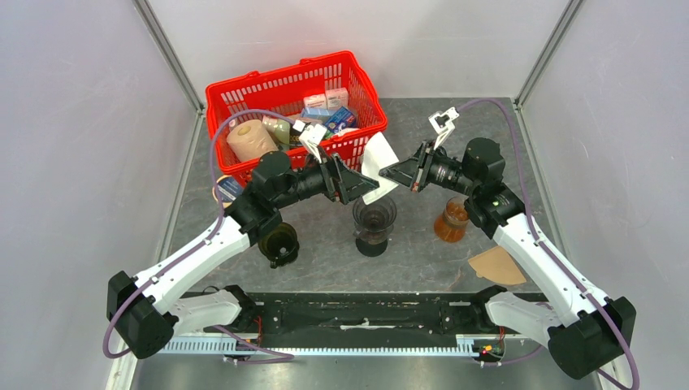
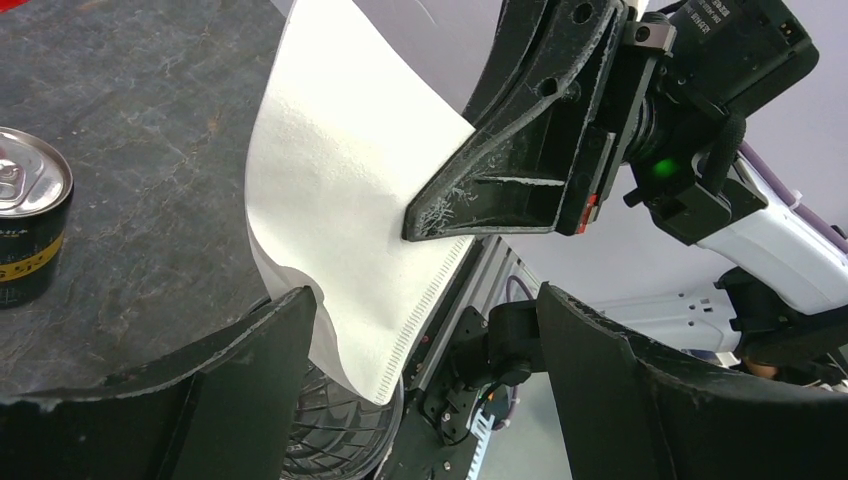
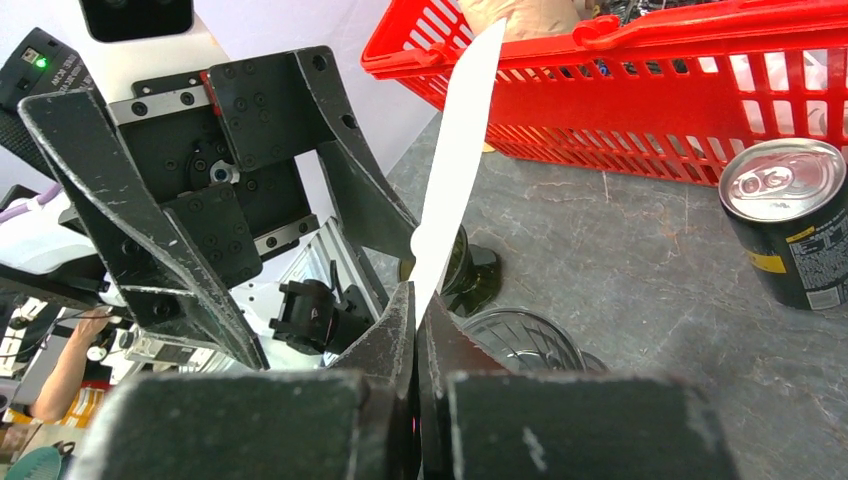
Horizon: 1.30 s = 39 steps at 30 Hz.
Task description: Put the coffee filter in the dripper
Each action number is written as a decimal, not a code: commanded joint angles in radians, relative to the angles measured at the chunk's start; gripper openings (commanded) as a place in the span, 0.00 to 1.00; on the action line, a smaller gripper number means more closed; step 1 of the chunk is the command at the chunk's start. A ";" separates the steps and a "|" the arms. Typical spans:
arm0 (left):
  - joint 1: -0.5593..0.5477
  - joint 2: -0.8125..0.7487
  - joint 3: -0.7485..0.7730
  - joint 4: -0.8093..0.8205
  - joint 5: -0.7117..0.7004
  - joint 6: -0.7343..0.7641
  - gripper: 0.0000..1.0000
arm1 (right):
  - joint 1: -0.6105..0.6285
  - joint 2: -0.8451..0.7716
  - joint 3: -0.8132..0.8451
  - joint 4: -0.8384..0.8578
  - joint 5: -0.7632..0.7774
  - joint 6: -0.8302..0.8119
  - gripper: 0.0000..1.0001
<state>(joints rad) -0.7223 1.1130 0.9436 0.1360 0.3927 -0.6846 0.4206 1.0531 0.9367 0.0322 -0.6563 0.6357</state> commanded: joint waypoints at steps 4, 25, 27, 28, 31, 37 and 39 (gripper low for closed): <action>-0.002 -0.003 0.050 0.005 -0.044 0.012 0.88 | -0.002 -0.020 0.034 0.066 -0.059 0.004 0.00; -0.002 -0.009 0.042 0.044 0.034 -0.072 0.78 | -0.002 -0.046 0.013 0.058 0.027 -0.035 0.00; -0.002 -0.009 0.047 0.011 -0.007 -0.068 0.75 | -0.003 -0.052 0.013 0.058 0.029 -0.037 0.00; -0.002 -0.008 0.047 -0.005 -0.025 -0.063 0.75 | -0.002 -0.055 0.013 0.058 0.030 -0.039 0.00; -0.002 0.002 0.050 -0.022 -0.051 -0.061 0.73 | -0.002 -0.062 0.013 0.066 0.017 -0.035 0.00; -0.003 0.021 0.057 0.003 -0.018 -0.062 0.70 | -0.002 -0.056 0.008 0.103 -0.043 -0.016 0.00; -0.002 0.014 0.050 0.024 -0.008 -0.068 0.70 | -0.002 -0.052 0.008 0.105 -0.046 -0.012 0.00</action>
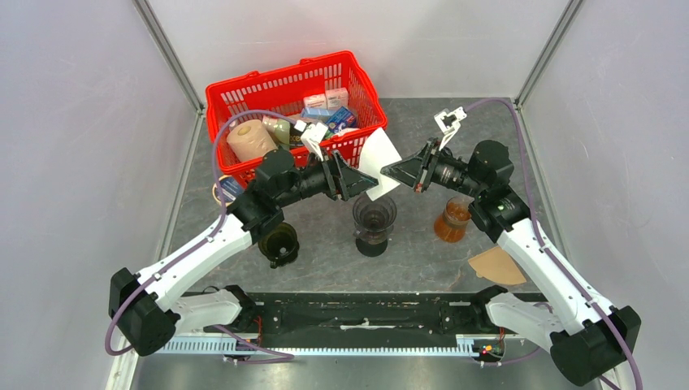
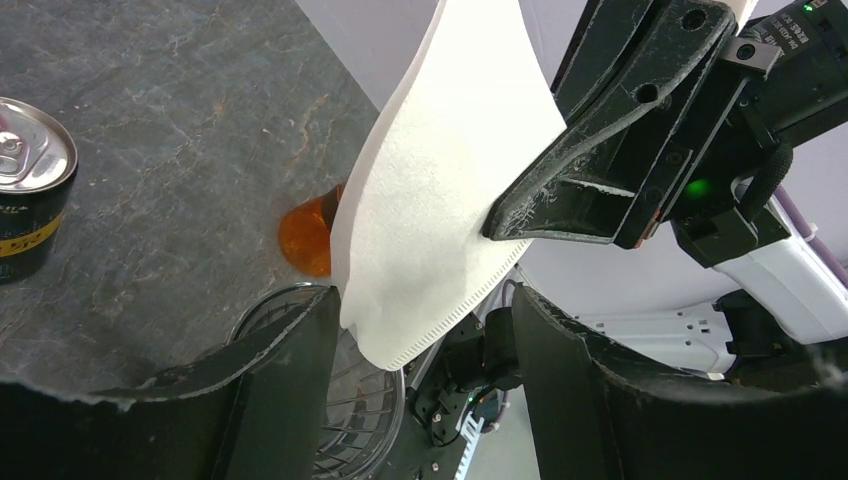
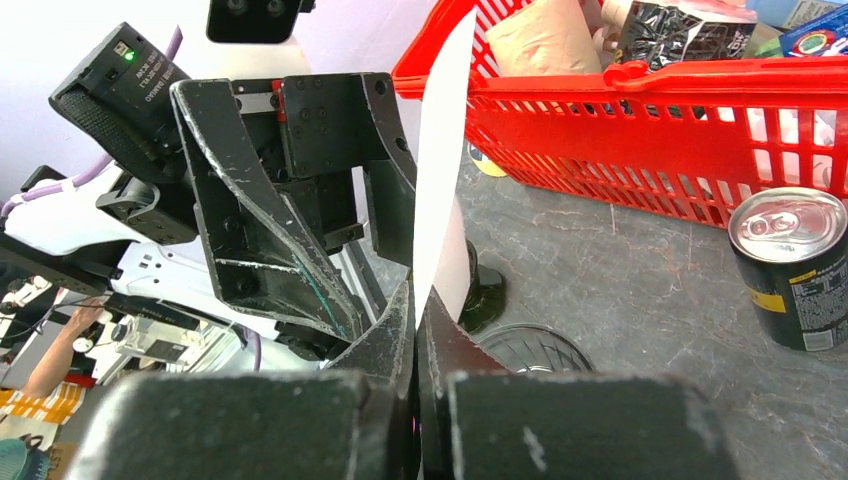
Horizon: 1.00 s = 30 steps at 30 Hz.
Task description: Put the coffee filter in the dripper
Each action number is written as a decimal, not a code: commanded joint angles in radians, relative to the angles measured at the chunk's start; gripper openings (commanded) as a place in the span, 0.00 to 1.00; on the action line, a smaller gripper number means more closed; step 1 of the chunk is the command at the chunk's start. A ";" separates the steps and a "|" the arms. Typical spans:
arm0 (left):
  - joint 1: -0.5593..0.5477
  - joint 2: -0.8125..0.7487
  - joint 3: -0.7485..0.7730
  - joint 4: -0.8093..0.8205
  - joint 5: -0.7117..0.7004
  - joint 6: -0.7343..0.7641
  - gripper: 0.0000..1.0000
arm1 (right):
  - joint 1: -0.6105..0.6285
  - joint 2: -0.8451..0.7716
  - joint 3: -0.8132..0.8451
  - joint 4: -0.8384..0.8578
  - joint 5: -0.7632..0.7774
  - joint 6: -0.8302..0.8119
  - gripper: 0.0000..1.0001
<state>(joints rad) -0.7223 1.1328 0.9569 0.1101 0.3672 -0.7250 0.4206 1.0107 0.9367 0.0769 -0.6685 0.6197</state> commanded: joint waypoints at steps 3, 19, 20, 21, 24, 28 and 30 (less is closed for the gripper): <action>-0.003 -0.018 0.030 0.055 0.021 -0.028 0.70 | -0.003 -0.007 0.007 0.060 -0.029 0.002 0.00; -0.003 -0.048 0.018 0.066 0.040 -0.027 0.70 | -0.003 0.024 0.022 0.045 -0.005 0.002 0.00; -0.003 -0.043 0.020 0.066 0.042 -0.028 0.70 | -0.003 0.023 0.022 0.048 -0.009 0.003 0.00; -0.003 -0.038 0.023 0.066 0.045 -0.028 0.70 | -0.003 0.023 0.022 0.051 -0.013 0.005 0.00; -0.003 -0.023 0.029 0.066 0.048 -0.030 0.70 | -0.002 0.024 0.022 0.063 -0.029 0.008 0.00; -0.002 -0.007 0.034 0.082 0.066 -0.037 0.70 | -0.003 0.028 0.016 0.080 -0.048 0.013 0.00; -0.003 0.000 0.037 0.086 0.074 -0.040 0.70 | -0.002 0.030 0.016 0.082 -0.052 0.013 0.00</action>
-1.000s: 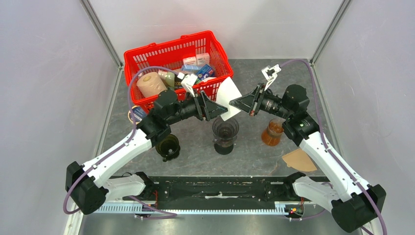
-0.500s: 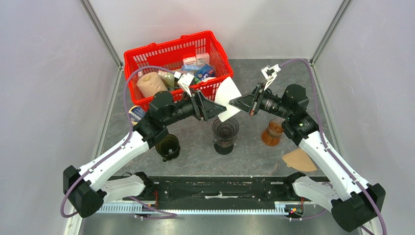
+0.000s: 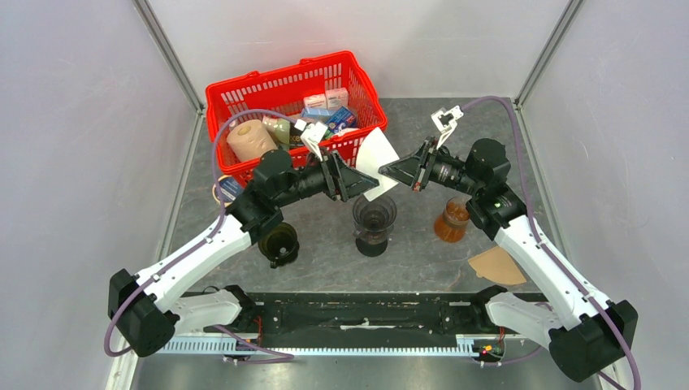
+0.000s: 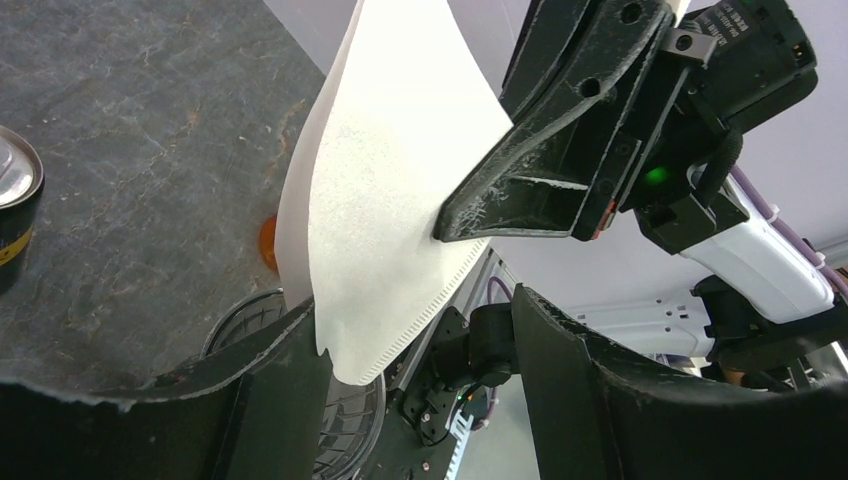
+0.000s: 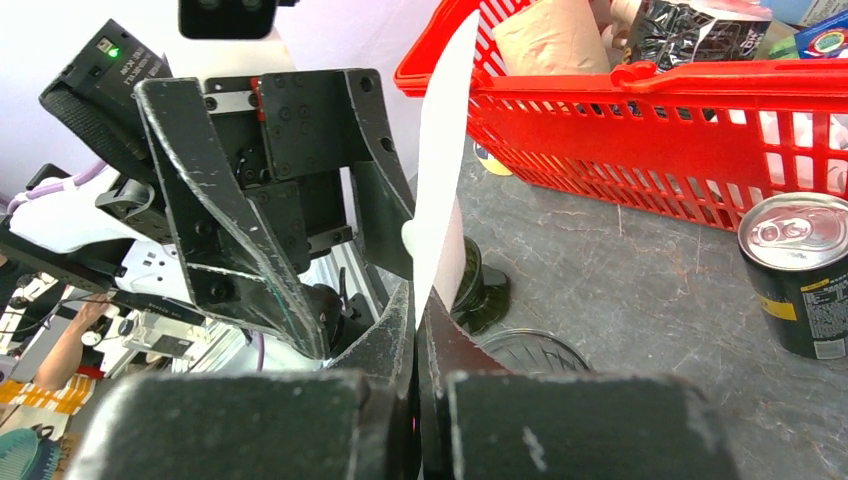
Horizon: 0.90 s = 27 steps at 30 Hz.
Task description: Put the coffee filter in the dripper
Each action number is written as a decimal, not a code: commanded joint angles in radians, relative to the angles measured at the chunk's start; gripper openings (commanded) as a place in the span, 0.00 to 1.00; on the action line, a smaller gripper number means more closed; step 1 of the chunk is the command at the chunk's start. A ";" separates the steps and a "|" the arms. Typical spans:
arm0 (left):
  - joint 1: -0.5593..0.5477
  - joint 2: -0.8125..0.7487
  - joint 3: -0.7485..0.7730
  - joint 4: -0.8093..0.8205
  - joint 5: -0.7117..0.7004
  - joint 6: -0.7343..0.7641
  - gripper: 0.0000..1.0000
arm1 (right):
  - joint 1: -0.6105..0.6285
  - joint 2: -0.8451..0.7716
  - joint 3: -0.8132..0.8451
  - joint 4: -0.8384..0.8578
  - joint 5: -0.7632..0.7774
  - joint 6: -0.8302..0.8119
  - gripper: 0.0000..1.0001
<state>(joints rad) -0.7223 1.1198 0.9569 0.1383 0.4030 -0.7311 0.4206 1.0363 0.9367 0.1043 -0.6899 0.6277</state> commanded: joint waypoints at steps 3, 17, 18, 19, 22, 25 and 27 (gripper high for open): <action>-0.003 0.015 0.036 0.068 0.047 -0.034 0.69 | -0.004 0.004 0.014 0.055 -0.031 0.001 0.00; -0.002 0.008 0.053 0.031 -0.012 0.036 0.55 | -0.002 0.007 0.023 0.020 -0.074 -0.016 0.00; -0.002 0.013 0.057 0.025 -0.017 0.043 0.53 | -0.002 0.008 0.024 0.020 -0.075 -0.016 0.00; -0.002 0.016 0.065 0.012 -0.021 0.053 0.50 | -0.002 0.008 0.025 0.020 -0.076 -0.017 0.00; -0.003 0.019 0.071 0.001 -0.021 0.073 0.38 | -0.002 0.006 0.025 0.020 -0.077 -0.018 0.00; -0.003 0.019 0.073 0.003 -0.006 0.091 0.20 | -0.002 0.002 0.025 0.015 -0.070 -0.019 0.00; -0.003 0.022 0.078 0.003 0.017 0.111 0.11 | -0.002 0.002 0.028 0.012 -0.068 -0.019 0.00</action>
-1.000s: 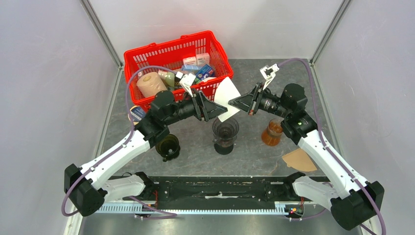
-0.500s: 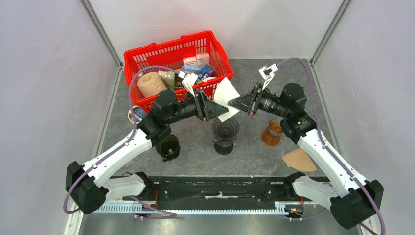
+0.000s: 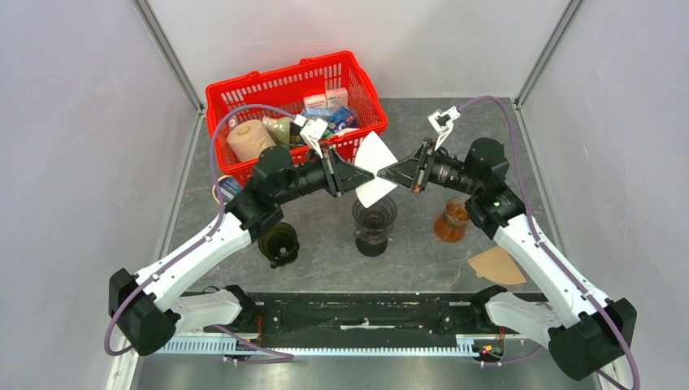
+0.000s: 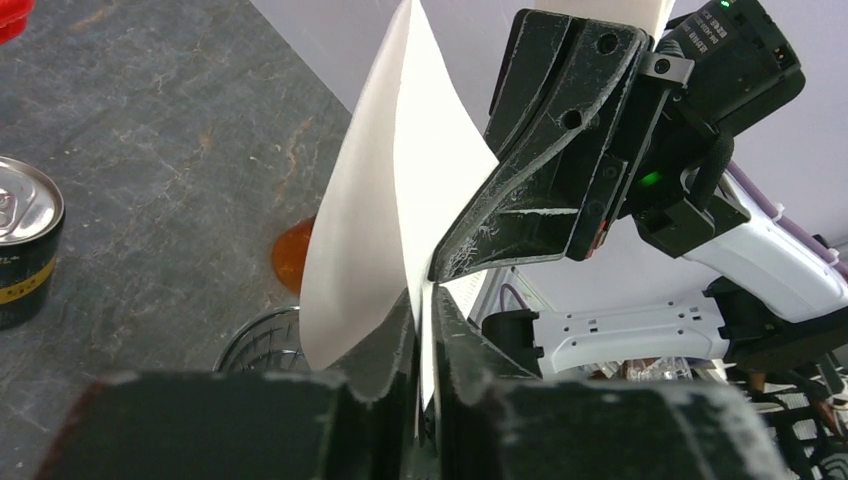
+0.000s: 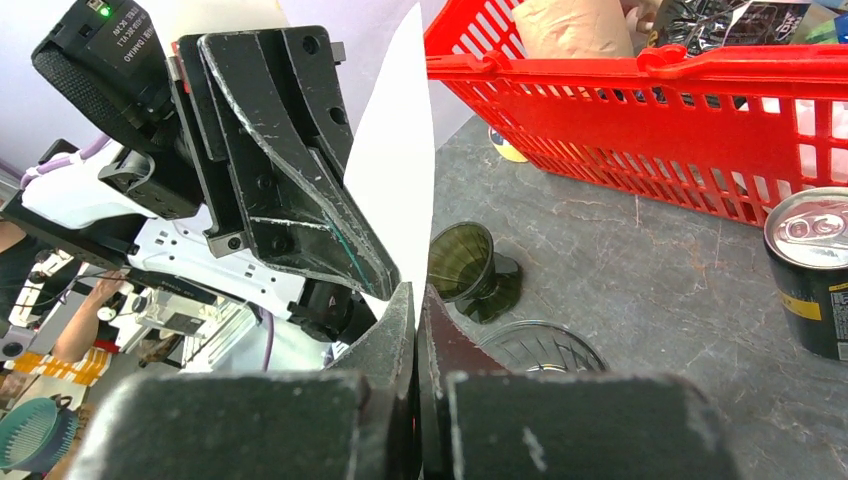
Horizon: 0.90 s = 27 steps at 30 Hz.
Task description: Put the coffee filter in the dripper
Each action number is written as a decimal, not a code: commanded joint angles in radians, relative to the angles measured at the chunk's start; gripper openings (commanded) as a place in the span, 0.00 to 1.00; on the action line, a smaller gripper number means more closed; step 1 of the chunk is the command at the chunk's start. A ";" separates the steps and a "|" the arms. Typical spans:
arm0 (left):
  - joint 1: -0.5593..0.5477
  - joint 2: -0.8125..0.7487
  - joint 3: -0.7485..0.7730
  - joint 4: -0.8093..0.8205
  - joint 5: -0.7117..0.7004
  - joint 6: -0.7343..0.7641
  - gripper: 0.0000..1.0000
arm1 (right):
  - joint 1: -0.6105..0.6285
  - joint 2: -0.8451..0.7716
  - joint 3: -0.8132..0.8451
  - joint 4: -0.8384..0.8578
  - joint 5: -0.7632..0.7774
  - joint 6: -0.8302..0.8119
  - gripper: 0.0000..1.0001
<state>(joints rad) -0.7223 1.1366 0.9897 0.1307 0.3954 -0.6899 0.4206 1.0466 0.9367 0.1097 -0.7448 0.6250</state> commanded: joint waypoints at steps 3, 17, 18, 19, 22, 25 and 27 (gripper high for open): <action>-0.003 0.007 0.051 0.000 0.067 0.159 0.02 | -0.002 -0.015 0.039 -0.018 -0.007 -0.021 0.08; -0.015 0.031 0.263 -0.629 0.384 1.436 0.02 | -0.002 -0.209 0.065 -0.255 0.257 -0.113 0.97; -0.024 0.036 0.285 -0.684 0.366 1.525 0.02 | -0.002 -0.217 0.077 -0.277 0.271 -0.121 0.97; -0.030 0.042 0.307 -0.756 0.346 1.600 0.02 | -0.002 -0.218 0.091 -0.317 0.294 -0.124 0.97; -0.039 0.062 0.363 -0.985 0.319 1.925 0.02 | -0.003 -0.193 0.159 -0.435 0.346 -0.146 0.97; -0.046 0.058 0.367 -1.005 0.276 2.059 0.02 | -0.002 -0.144 0.227 -0.502 0.334 -0.158 0.97; -0.048 0.064 0.379 -1.005 0.269 2.108 0.02 | -0.002 -0.105 0.259 -0.505 0.262 -0.158 0.97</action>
<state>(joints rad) -0.7643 1.1893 1.3167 -0.7410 0.6800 1.0805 0.4206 0.8841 1.1141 -0.3153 -0.4458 0.4973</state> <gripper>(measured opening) 0.029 0.971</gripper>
